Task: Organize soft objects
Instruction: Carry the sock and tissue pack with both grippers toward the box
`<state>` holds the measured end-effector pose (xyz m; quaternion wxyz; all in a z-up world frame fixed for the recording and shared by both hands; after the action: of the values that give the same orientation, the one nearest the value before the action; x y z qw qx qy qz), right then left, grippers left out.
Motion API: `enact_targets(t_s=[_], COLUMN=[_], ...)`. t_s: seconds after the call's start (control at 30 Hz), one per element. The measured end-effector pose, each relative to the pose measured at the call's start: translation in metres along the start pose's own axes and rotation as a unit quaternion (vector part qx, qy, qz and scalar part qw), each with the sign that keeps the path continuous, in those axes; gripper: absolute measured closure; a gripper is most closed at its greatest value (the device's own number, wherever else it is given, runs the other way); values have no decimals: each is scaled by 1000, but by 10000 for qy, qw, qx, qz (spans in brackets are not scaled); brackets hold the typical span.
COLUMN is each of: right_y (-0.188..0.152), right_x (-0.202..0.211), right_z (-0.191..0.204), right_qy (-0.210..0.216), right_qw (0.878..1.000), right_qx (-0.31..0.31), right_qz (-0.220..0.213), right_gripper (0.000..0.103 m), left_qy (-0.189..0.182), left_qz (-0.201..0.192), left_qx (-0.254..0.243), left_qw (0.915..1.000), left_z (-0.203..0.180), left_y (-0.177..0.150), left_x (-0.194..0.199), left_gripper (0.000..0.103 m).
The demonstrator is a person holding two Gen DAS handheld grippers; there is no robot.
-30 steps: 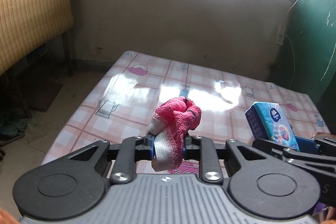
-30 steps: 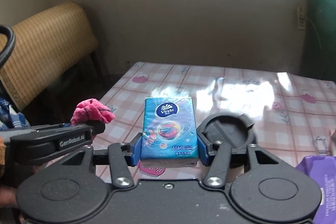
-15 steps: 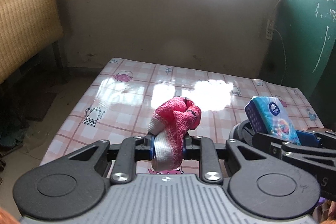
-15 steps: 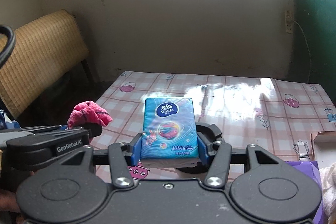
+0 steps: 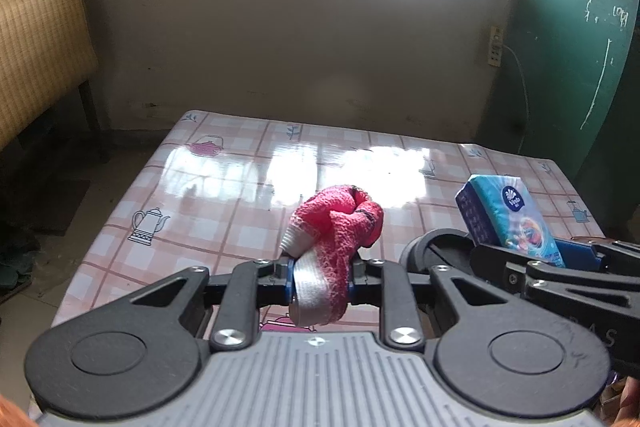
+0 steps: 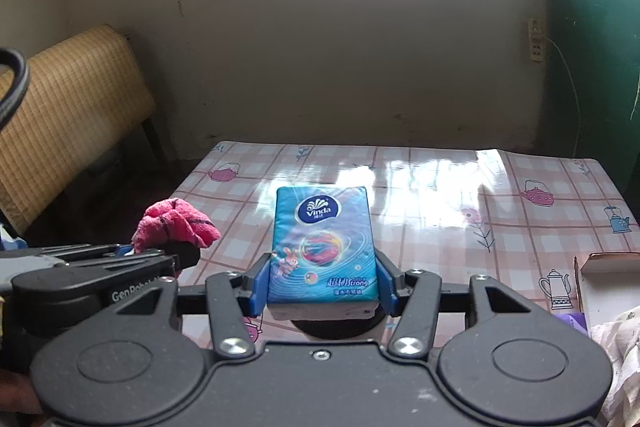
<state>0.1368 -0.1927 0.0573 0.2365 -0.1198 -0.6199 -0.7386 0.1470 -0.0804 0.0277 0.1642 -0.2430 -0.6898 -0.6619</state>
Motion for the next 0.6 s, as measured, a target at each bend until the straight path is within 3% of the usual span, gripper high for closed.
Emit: enact_targets(t_s=[0.6], right_y=[0], right_x=[1], right_z=[-14], right_qy=[-123], right_qw=[9998], right_qx=[-126], right_qz=[-16], right_gripper=[40], left_qy=[-150], left_qz=[52], left_qx=[-132], left_qw=[9998], left_z=[-22], left_y=[-1], left_x=[-4], left_gripper=[78])
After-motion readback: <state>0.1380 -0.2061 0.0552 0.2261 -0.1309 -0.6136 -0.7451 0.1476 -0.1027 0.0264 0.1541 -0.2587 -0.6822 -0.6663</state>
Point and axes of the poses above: each gripper's, at about its wrist camera, not at the fingertips, and x roughly against the way its jaws point, z to its left, y to its top, the point moved 6 cm from there along -x, roughly the way its jaws point, and after that the axes turned 5 degrees about -z, right-handed, at the moved point
